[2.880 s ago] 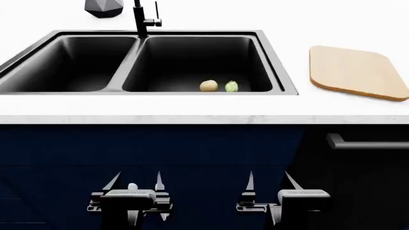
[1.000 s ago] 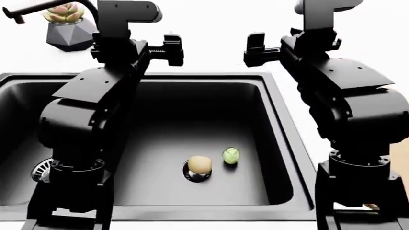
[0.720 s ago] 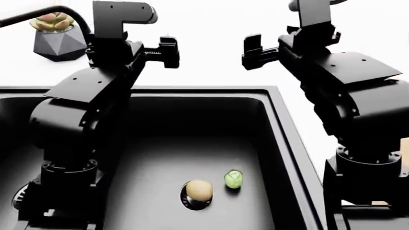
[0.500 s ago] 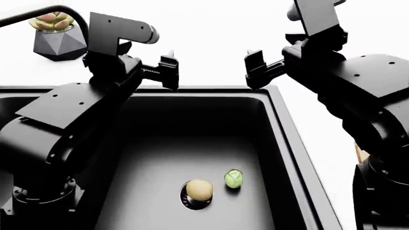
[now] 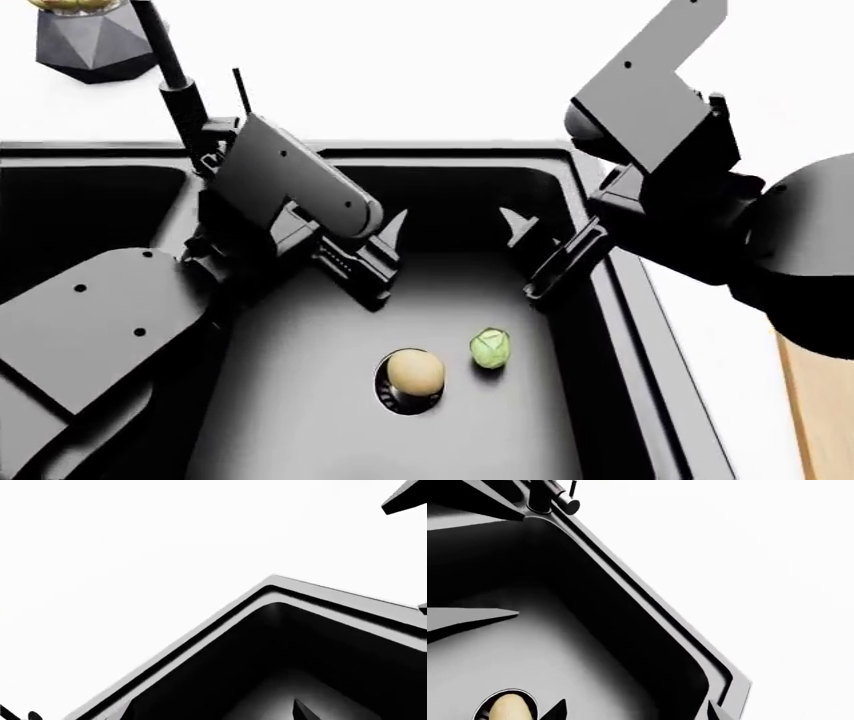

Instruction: Pick the vegetables from the sink and place them on the cutting board.

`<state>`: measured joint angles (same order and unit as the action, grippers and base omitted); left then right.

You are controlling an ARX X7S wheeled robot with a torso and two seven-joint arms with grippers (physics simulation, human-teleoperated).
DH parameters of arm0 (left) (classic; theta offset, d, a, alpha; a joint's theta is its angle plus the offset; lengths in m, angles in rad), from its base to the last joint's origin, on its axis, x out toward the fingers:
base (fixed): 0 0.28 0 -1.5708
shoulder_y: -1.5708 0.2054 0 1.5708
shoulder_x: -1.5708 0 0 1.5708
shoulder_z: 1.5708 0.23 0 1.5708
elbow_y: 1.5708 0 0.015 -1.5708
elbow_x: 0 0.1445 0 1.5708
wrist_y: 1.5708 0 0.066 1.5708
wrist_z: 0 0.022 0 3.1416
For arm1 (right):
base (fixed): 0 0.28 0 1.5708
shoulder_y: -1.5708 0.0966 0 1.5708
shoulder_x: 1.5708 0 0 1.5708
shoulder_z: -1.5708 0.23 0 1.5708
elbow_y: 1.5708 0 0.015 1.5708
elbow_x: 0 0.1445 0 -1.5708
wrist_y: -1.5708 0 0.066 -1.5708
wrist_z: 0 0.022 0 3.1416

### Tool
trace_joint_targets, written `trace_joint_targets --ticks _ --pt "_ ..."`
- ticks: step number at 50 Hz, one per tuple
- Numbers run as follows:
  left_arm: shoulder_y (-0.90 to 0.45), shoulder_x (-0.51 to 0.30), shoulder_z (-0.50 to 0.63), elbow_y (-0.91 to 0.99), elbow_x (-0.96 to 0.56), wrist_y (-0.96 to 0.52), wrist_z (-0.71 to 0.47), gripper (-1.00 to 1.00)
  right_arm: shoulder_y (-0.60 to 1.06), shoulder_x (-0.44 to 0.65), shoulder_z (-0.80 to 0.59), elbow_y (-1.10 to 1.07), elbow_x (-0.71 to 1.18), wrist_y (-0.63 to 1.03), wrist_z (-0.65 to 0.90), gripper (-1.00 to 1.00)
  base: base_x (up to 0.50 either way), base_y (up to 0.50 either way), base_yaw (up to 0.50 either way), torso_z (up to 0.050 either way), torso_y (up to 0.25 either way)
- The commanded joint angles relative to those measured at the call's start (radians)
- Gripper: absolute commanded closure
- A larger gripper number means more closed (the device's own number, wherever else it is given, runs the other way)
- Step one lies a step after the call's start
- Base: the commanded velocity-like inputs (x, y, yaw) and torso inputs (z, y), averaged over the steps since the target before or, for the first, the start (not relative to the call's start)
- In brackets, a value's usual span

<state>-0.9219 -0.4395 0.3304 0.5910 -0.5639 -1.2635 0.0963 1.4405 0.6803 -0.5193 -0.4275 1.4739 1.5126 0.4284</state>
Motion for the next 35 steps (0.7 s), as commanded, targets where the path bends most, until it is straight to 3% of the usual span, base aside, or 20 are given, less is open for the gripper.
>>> trace_joint_targets --ticks 1,8,17,35 --pt "-0.002 -0.033 0.066 0.024 -0.003 -0.008 0.024 -1.00 0.042 -0.009 -0.098 0.019 0.020 -0.035 0.013 -1.00 0.00 0.00 0.00 0.000 0.000" --pt "-0.013 -0.048 0.119 -0.028 0.029 0.008 0.026 -1.00 0.064 -0.098 -0.212 0.116 -0.155 -0.085 -0.070 -1.00 0.00 0.00 0.00 0.000 0.000" --pt "-0.009 -0.054 0.108 -0.028 0.023 0.009 0.024 -1.00 0.082 -0.171 -0.418 0.220 -0.356 -0.156 -0.198 -1.00 0.00 0.00 0.00 0.000 0.000" --pt "-0.009 -0.055 0.081 -0.050 0.026 0.019 0.004 -1.00 0.019 -0.180 -0.527 0.246 -0.391 -0.207 -0.292 -1.00 0.00 0.00 0.00 0.000 0.000"
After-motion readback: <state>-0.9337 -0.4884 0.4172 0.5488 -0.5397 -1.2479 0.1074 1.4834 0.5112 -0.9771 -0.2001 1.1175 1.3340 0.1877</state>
